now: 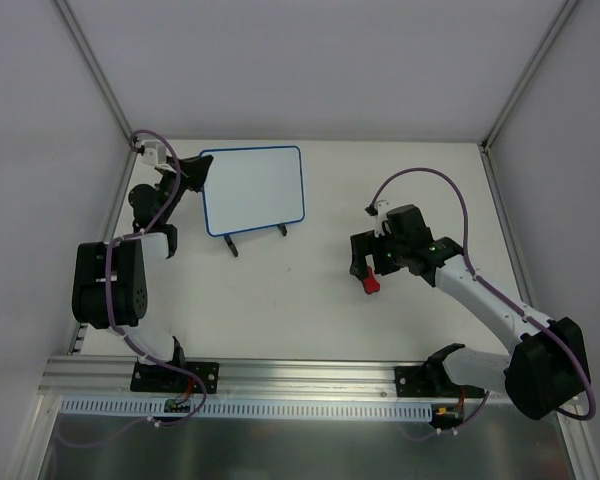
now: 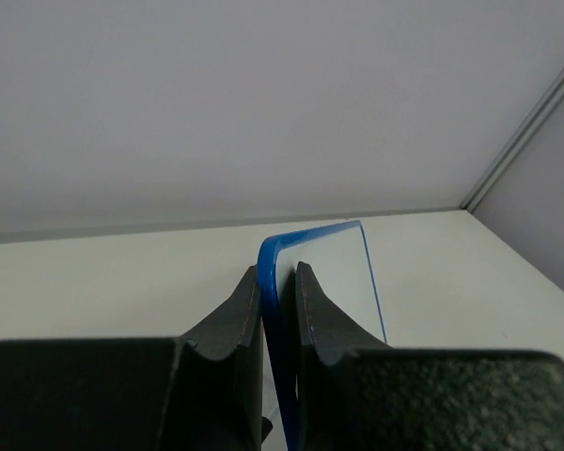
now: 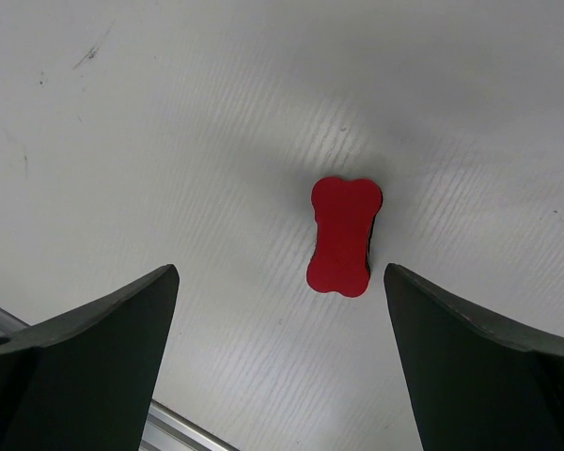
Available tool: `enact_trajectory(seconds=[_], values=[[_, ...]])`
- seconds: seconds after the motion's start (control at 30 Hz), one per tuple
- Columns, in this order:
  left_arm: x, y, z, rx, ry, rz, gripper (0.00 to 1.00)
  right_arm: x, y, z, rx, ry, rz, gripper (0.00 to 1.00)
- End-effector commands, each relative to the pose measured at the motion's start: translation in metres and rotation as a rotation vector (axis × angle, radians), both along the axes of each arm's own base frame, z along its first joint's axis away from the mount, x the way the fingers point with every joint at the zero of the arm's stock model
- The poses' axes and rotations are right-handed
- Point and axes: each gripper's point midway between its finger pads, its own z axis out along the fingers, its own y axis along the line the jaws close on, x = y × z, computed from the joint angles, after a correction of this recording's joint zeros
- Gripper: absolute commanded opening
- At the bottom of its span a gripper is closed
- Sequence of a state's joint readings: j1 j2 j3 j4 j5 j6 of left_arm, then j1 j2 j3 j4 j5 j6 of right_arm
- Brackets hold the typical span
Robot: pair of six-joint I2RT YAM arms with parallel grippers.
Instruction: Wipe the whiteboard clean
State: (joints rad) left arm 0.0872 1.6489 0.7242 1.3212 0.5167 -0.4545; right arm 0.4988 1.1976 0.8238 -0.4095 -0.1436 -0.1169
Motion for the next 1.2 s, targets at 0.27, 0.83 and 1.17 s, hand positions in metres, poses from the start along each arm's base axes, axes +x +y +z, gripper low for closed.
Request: enact_trajectory(seconds=[0.27,0.83,1.17], values=[[-0.008,0.002,-0.087,0.452,0.135,-0.067,0.00,-0.002,-0.001,0.006,0.016,-0.008,-0.009,0.96],[0.003,0.028,-0.100,0.655,0.155,0.017,0.00,0.002,0.013,0.016,0.039,-0.025,0.075,0.96],[0.000,0.038,-0.086,0.744,0.133,0.054,0.00,0.000,0.014,0.013,0.031,-0.021,0.088,0.96]])
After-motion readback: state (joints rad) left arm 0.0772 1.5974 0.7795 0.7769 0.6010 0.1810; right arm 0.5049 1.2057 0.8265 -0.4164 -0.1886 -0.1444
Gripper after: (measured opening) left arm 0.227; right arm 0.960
